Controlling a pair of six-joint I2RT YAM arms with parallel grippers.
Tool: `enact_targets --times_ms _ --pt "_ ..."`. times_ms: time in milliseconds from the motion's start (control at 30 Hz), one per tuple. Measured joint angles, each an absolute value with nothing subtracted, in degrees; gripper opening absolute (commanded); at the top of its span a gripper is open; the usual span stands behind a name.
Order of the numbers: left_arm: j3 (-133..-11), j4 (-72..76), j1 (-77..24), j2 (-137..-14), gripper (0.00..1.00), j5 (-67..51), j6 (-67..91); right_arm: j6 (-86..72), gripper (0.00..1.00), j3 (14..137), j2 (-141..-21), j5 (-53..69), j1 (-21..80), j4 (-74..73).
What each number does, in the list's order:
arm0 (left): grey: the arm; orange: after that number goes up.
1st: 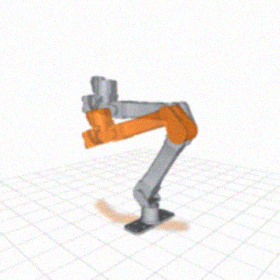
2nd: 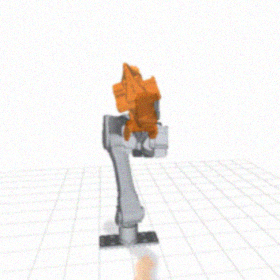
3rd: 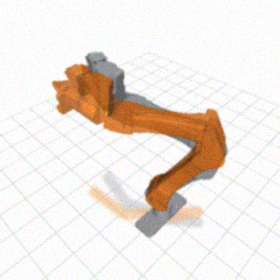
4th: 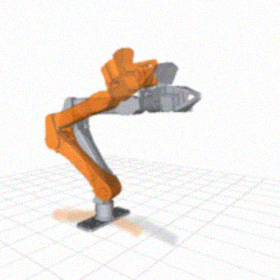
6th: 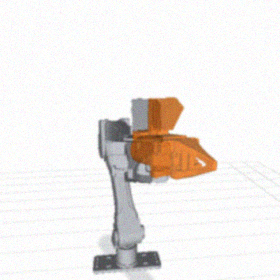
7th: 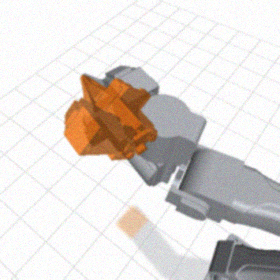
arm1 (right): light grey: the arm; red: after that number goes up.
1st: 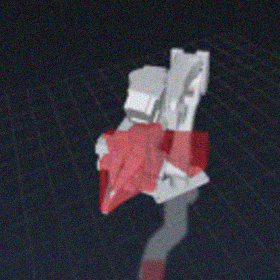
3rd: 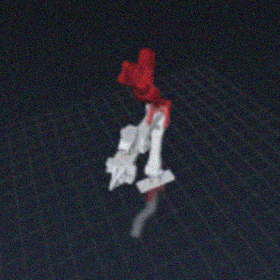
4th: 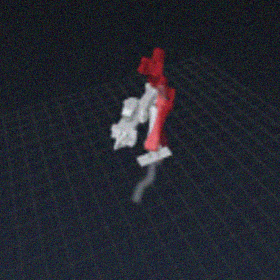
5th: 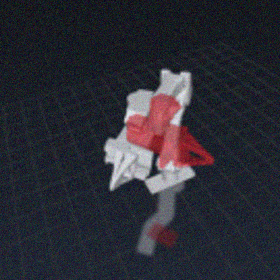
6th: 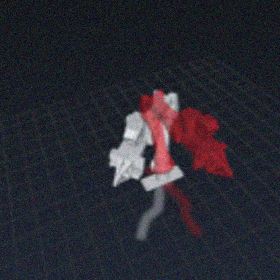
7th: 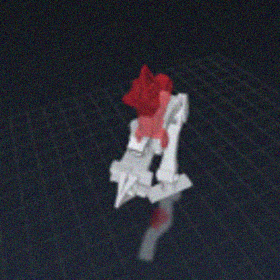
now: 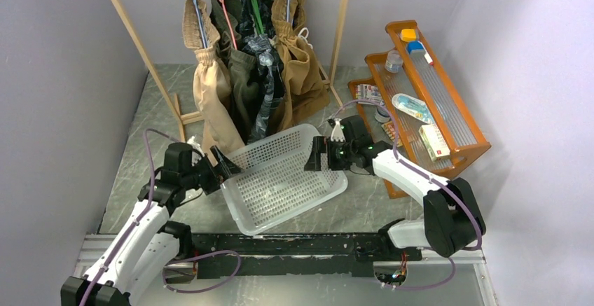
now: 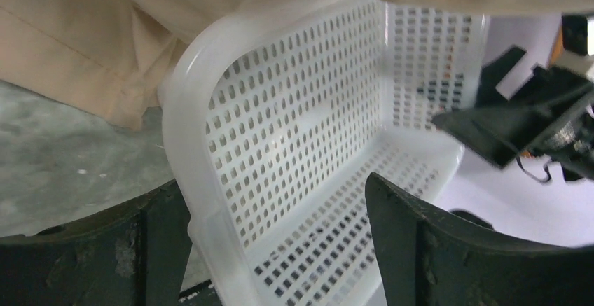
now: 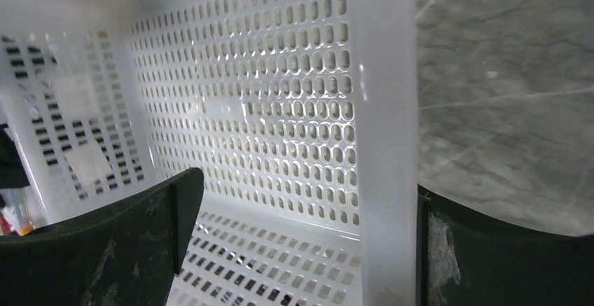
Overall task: Remove the shorts from the hanger
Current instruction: Move the basket to the corner of the board.
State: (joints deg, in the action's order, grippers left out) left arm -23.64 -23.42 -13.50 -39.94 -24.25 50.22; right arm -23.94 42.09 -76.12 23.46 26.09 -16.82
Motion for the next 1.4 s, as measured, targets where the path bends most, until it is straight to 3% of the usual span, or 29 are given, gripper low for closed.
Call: enact_targets --times_ms 267,500,867,933,1200,1400 --pt "-30.4 -31.7 -13.7 -41.8 0.99 -9.1 51.3 -28.2 0.99 40.1 -75.5 22.7 35.8 -14.8" --pt "-37.8 -38.7 -14.0 -43.2 1.00 1.5 52.2 -33.6 1.00 34.6 -73.1 25.9 42.2 -11.9" --pt "-41.3 -47.2 -14.1 -40.9 1.00 9.8 53.2 -34.0 1.00 40.5 -70.5 6.0 42.9 -22.1" --pt "-42.7 -49.2 -14.1 -39.8 0.99 10.7 53.1 -34.7 0.95 40.2 -69.2 5.6 42.9 -21.7" --pt "-52.9 -52.6 -14.1 -35.0 1.00 11.4 50.1 -45.1 0.89 34.2 -71.7 13.6 46.8 -8.7" --pt "-55.0 -53.5 -14.1 -34.5 0.99 9.6 49.1 -58.0 0.89 34.6 -77.6 6.9 57.0 3.3"
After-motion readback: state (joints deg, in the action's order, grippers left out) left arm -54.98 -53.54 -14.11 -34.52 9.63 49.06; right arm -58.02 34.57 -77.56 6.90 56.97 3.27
